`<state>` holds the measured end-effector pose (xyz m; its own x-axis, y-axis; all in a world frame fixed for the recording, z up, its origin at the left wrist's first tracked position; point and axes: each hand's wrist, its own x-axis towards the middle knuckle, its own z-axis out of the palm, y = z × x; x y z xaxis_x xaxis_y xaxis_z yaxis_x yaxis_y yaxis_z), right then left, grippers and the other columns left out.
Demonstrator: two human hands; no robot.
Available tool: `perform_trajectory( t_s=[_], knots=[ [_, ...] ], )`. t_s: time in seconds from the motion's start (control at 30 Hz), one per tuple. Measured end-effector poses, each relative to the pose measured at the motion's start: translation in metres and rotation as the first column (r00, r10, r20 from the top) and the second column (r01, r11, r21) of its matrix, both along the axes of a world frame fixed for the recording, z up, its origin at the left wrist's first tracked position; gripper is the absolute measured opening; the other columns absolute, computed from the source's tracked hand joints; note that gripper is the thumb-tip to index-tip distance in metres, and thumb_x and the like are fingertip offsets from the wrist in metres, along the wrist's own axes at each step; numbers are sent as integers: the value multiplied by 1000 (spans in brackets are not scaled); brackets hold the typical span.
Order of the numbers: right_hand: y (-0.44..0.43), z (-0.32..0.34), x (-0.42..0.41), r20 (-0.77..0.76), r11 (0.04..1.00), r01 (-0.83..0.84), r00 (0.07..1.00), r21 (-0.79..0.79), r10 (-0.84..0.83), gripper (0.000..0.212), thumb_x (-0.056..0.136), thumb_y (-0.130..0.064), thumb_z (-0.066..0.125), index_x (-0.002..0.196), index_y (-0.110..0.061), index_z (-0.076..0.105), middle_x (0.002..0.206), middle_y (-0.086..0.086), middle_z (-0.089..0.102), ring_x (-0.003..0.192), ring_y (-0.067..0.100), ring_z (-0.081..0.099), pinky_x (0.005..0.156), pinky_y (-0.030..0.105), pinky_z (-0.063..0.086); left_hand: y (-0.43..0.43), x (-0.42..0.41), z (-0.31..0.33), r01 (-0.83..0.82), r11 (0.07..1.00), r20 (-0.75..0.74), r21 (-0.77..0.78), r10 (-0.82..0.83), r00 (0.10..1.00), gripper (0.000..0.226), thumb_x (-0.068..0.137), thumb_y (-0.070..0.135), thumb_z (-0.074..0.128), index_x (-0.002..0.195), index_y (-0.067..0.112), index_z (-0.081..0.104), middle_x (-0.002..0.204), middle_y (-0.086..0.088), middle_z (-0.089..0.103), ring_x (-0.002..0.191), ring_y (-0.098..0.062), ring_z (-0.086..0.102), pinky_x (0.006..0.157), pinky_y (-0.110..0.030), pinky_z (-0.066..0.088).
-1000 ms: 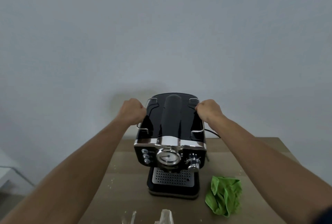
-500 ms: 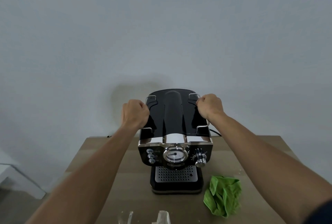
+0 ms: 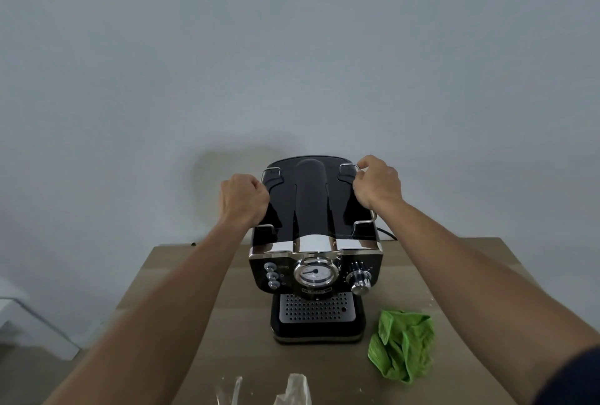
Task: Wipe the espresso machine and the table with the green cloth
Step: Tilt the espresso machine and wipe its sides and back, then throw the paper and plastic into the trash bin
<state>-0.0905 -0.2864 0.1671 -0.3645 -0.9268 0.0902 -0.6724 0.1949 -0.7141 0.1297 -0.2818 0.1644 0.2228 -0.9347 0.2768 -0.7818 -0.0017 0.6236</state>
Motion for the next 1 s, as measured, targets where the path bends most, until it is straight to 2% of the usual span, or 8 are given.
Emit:
perform_trajectory(
  t_s=[0.17, 0.27, 0.37, 0.47, 0.63, 0.73, 0.83, 1.0],
  knots=[
    [6, 4, 1, 23, 1000, -11, 1000, 1, 11, 30, 98, -20, 40, 125, -18, 53, 124, 13, 54, 110, 29, 53, 80, 31, 39, 3, -1, 0, -21, 1000, -1, 14, 21, 1000, 27, 89, 16, 49, 68, 13, 65, 73, -4, 64, 67, -20, 49, 65, -27, 35],
    [21, 5, 1, 39, 999, -38, 998, -11, 38, 35, 99, -23, 39, 131, -17, 52, 127, 11, 55, 115, 26, 50, 81, 29, 37, 7, 3, 2, -17, 999, -59, 51, 20, 998, 26, 89, 21, 48, 75, 17, 69, 77, -1, 66, 71, -20, 56, 62, -31, 45],
    [41, 3, 3, 74, 998, -20, 997, -53, 23, 32, 99, -24, 36, 119, -14, 59, 115, 8, 59, 96, 22, 48, 76, 28, 34, 16, 14, 2, -26, 997, -159, 75, 38, 987, 26, 85, 31, 47, 88, 21, 71, 91, -1, 69, 85, -25, 62, 79, -39, 53],
    [65, -7, 4, 149, 990, 60, 988, -129, -40, 34, 99, -27, 33, 104, -8, 61, 99, 7, 60, 90, 24, 51, 74, 29, 33, 33, 29, -8, -50, 995, -266, 86, 71, 961, 29, 87, 36, 47, 94, 20, 71, 95, -3, 69, 87, -26, 61, 83, -40, 52],
    [113, -43, 9, 297, 953, 264, 931, -151, -211, 39, 102, -31, 26, 112, -9, 57, 97, 6, 55, 92, 20, 45, 78, 31, 32, 74, 59, -45, -139, 981, -346, 135, 178, 921, 31, 87, 39, 45, 100, 22, 68, 98, -5, 68, 97, -27, 59, 90, -42, 48],
    [142, -85, 19, 334, 959, 275, 912, -70, -237, 38, 101, -33, 29, 105, -8, 57, 100, 18, 62, 95, 29, 58, 83, 36, 43, 106, 76, -83, -167, 961, -246, 222, 221, 944, 30, 88, 37, 46, 102, 20, 66, 109, -8, 66, 109, -31, 54, 92, -38, 44],
    [179, -128, 42, 266, 982, 174, 946, 72, -187, 36, 102, -29, 31, 103, -2, 55, 102, 23, 61, 98, 35, 56, 77, 34, 36, 149, 88, -128, -139, 903, -96, 407, 193, 976, 29, 85, 41, 49, 102, 24, 64, 110, -6, 66, 107, -31, 56, 88, -38, 44],
    [236, -187, 84, 119, 946, -127, 988, 297, 95, 43, 98, -43, 41, 125, -11, 53, 115, 11, 64, 109, 31, 59, 88, 35, 43, 224, 88, -183, -148, 755, 184, 639, 37, 982, 43, 81, 51, 48, 108, 19, 57, 111, -8, 62, 104, -33, 57, 82, -38, 42]
  ],
)
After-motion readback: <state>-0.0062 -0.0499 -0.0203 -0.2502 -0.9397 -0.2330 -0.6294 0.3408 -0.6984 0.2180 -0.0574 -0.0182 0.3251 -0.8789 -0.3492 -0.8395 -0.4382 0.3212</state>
